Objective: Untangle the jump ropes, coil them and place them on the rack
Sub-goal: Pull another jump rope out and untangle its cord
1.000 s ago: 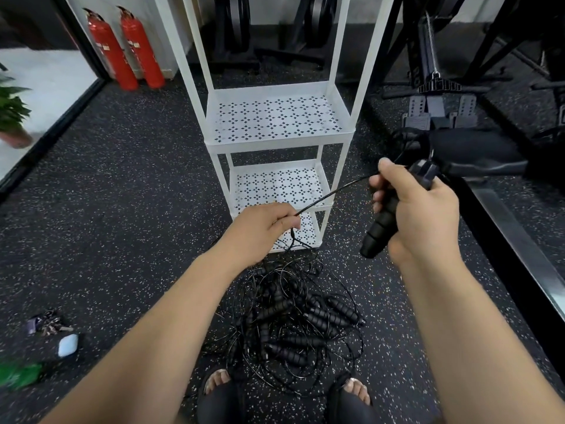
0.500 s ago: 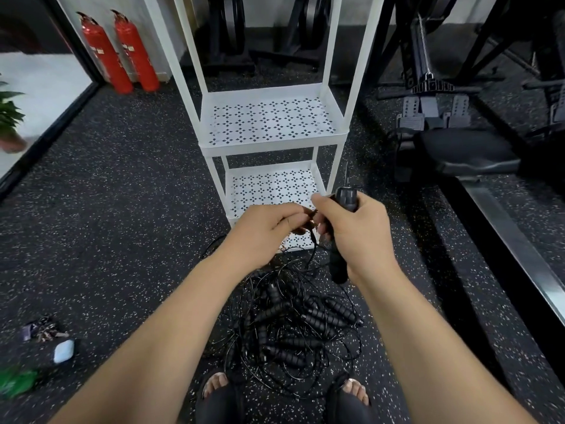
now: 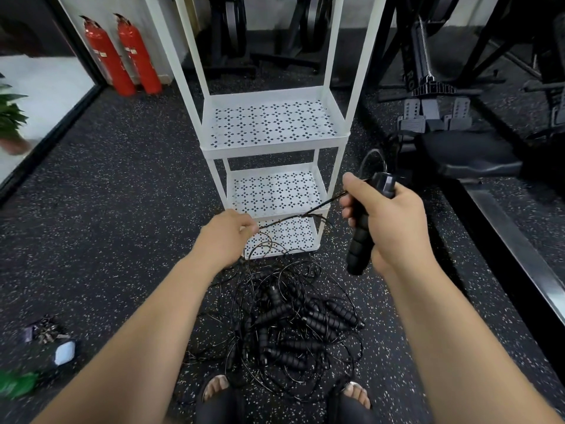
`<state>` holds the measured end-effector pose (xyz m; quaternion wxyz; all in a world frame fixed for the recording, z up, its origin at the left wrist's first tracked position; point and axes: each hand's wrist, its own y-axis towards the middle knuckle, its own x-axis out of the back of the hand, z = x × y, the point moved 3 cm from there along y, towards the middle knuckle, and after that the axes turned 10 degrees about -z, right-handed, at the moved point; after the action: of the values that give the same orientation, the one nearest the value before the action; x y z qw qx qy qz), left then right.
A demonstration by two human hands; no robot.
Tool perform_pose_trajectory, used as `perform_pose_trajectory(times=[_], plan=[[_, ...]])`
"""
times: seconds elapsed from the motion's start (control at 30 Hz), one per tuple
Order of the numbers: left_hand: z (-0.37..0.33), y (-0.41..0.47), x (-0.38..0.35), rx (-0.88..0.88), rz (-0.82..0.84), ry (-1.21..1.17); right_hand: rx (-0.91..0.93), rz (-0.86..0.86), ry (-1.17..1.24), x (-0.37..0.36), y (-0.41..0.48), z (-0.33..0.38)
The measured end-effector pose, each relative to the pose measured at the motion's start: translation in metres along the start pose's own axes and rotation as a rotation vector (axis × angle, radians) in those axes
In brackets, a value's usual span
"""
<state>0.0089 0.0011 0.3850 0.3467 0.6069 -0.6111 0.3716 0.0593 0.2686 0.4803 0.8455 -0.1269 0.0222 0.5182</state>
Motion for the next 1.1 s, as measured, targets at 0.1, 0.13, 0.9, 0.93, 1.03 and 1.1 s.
perform_pose_trajectory(times=[0.1,0.13,0.9,0.93,1.03,1.1], plan=[[-0.029,-0.013,0.000,-0.068,-0.011,-0.156,-0.014,0.031,0.000,-0.003,-0.001,-0.003],[-0.044,-0.019,0.002,-0.106,-0.029,-0.221,-0.016,0.037,-0.006,-0.004,-0.001,-0.004],[-0.078,-0.028,-0.009,-0.109,0.006,-0.315,0.034,-0.096,0.179,0.013,0.003,0.015],[-0.077,-0.029,-0.008,-0.103,0.007,-0.327,0.042,-0.107,0.189,0.015,0.005,0.016],[-0.080,-0.031,-0.003,-0.146,-0.017,-0.329,0.041,-0.079,0.206,0.012,0.005,0.012],[-0.086,-0.034,0.001,-0.153,-0.019,-0.334,0.000,-0.020,0.201,0.005,0.002,0.005]])
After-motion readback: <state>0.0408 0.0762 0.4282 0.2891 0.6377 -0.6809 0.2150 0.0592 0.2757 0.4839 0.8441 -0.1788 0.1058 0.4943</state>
